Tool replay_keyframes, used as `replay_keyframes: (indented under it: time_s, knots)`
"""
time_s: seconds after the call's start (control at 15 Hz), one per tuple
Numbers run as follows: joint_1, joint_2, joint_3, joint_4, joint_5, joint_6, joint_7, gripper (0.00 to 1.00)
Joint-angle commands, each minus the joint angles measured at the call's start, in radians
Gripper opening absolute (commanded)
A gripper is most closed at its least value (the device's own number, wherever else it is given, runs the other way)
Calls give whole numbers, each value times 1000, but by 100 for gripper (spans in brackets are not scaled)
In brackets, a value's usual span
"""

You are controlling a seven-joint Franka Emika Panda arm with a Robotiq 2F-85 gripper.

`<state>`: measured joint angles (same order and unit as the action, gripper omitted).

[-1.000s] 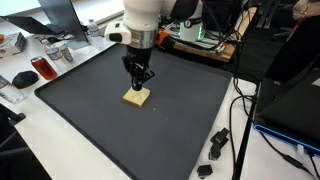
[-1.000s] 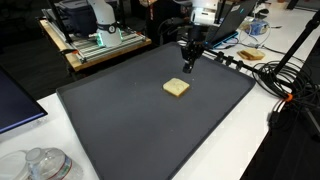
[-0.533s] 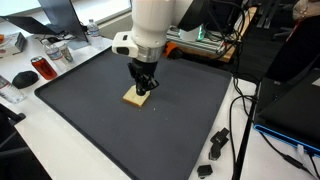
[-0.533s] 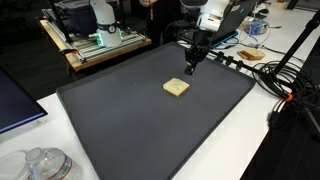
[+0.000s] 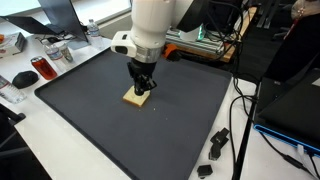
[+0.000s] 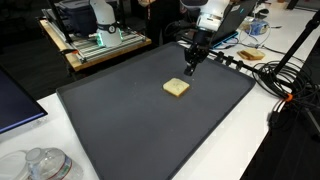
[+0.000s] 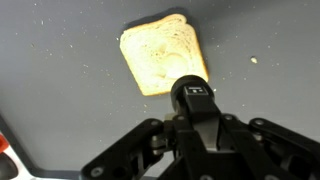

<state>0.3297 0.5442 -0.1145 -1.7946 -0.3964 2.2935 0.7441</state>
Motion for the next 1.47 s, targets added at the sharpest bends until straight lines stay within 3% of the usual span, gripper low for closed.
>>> replay_keyframes:
  time_s: [0.0, 0.27, 0.87, 1.4]
  knots:
    - [53, 21, -35, 45, -88, -68, 141, 5]
    - [99, 46, -34, 94, -199, -189, 275, 5]
    - [162, 180, 33, 253, -417, -403, 423, 5]
    - [148, 304, 89, 376, -485, -488, 409, 5]
